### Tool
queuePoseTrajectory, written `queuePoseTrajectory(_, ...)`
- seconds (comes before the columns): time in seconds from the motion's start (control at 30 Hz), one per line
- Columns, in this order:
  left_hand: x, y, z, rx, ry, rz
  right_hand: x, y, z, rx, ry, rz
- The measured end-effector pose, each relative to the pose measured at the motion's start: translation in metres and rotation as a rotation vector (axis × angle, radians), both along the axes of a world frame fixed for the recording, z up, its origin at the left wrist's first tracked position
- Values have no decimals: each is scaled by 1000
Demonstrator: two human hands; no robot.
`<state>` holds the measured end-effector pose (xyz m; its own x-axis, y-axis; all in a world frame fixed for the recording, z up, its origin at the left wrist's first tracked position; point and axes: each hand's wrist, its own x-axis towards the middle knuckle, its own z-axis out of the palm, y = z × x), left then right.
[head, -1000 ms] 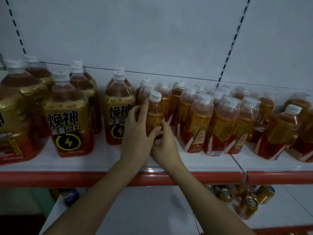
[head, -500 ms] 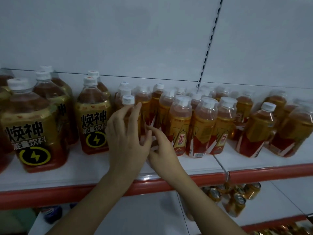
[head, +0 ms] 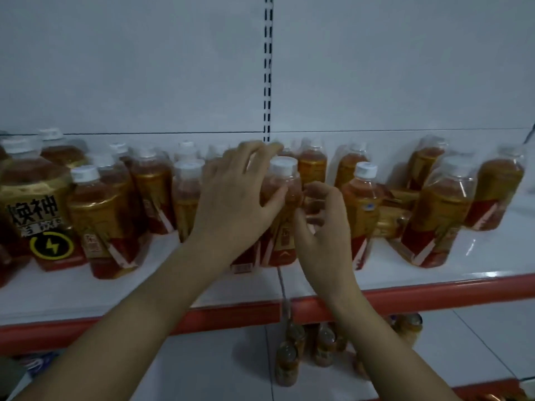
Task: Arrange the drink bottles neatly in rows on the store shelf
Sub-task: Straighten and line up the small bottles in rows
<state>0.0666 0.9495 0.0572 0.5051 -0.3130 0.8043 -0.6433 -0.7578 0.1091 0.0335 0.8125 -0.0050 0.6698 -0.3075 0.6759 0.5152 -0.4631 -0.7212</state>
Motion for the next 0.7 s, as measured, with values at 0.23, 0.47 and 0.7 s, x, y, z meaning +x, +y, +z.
queuePoseTrajectory(0.23, 15, -35, 18, 307, 137, 290, 17, -20, -40, -54, 337, 294)
queuePoseTrajectory(0.47, 8, -51, 0, 420, 115, 470, 25, -29, -56, 99, 429, 475)
queuePoseTrajectory(0.7, -5, -68, -3, 294, 171, 230, 30, -34, -59, 170, 401, 472)
